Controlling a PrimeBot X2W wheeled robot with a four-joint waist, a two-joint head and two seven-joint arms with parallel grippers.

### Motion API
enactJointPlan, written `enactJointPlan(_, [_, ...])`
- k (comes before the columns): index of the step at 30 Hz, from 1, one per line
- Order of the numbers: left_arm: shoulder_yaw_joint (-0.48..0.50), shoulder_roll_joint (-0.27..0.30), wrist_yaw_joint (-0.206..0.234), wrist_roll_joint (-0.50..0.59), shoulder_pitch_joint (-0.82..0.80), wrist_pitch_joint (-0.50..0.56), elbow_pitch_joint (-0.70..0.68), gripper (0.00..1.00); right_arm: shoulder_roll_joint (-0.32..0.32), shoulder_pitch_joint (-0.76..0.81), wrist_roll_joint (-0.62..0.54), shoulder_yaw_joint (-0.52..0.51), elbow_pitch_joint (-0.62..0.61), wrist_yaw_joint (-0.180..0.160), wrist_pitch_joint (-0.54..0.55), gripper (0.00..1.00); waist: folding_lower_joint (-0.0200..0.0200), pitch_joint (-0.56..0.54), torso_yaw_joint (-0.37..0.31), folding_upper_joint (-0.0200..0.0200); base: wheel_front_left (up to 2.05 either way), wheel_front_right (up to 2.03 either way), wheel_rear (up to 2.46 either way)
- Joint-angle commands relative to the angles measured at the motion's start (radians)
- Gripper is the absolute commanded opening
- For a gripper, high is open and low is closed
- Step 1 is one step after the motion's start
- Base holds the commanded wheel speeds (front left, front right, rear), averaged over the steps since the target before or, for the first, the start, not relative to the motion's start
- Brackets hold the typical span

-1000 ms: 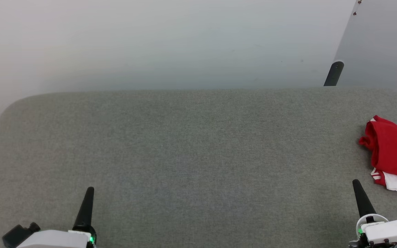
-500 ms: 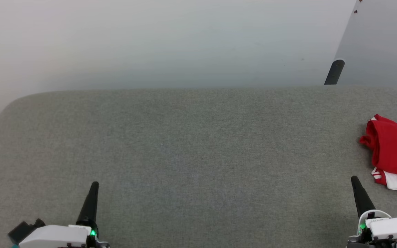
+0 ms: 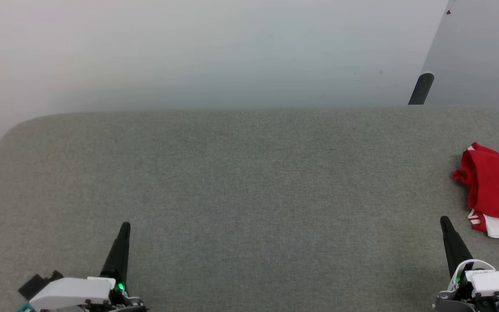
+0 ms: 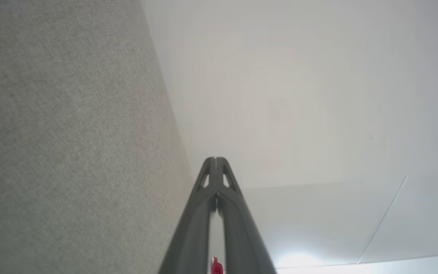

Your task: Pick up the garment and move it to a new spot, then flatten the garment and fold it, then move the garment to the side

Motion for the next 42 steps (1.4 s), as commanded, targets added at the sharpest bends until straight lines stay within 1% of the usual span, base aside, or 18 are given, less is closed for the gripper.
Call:
enactJointPlan(1, [0.005,-0.002,-0.003,-0.019,-0.015,0.007,0.000,0.00,0.002,-0.015,0.024,-0.004,-0.001,0.000,0.007,0.00,0.0000,0.001,0.000,0.0000,0.00,0.00,0.00])
enactJointPlan(20, [0.012,-0.030,-0.004,-0.103,-0.043,0.041,0.017,0.00,0.011,-0.033,0.155,-0.010,0.004,0.000,0.037,0.00,0.0000,0.009,0.001,0.0000,0.00,0.00,0.00])
enactJointPlan(42, [0.013,-0.029,-0.004,-0.100,-0.042,0.040,0.016,0.00,0.011,-0.027,0.151,-0.009,0.004,0.000,0.037,0.00,0.0000,0.009,0.001,0.0000,0.00,0.00,0.00])
